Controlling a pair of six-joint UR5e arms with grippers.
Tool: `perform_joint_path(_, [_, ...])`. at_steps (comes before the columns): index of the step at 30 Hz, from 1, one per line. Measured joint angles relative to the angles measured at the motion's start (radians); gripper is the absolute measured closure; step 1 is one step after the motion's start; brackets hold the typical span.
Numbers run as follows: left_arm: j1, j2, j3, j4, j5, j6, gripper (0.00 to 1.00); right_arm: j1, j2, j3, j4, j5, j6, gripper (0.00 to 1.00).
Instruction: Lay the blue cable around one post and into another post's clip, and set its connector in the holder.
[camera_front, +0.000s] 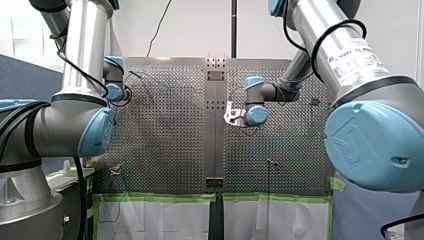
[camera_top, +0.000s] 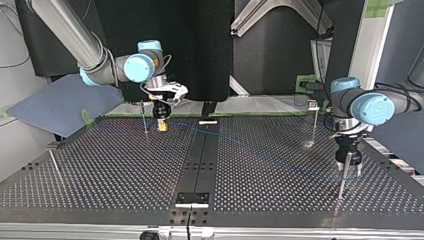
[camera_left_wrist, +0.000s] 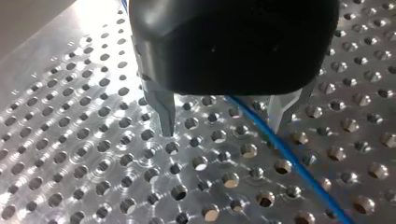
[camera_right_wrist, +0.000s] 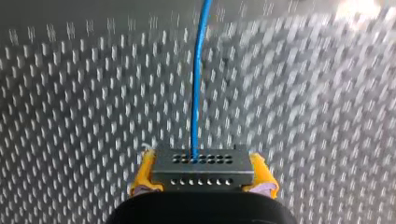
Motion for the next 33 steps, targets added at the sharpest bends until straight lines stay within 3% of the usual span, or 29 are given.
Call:
perform_joint_path(3, [0.0,0.0,0.0,-0.001,0.0,0.0,0.0,-0.027,0.0,0.026,-0.027,0.025,-0.004,1.0])
perform_joint_path(9, [0.0,-0.001,0.0,-0.001,-0.002,0.001,0.0,-0.075,0.0,0.076,-0.076,0.067,0.01,1.0])
perform_joint_path(15, [0.001,-0.001,0.0,-0.002,-0.003,0.001,0.0,-0.11,0.0,0.129,-0.129,0.108,0.013,1.0])
perform_joint_path(28, [-0.002,-0.001,0.0,-0.003,-0.003,0.002,0.0,-0.159,0.002,0.247,-0.247,0.224,0.022,1.0])
perform_joint_path(33, [-0.003,-0.001,0.0,-0.003,-0.003,0.003,0.0,-0.166,0.022,0.287,-0.287,0.235,0.022,1.0])
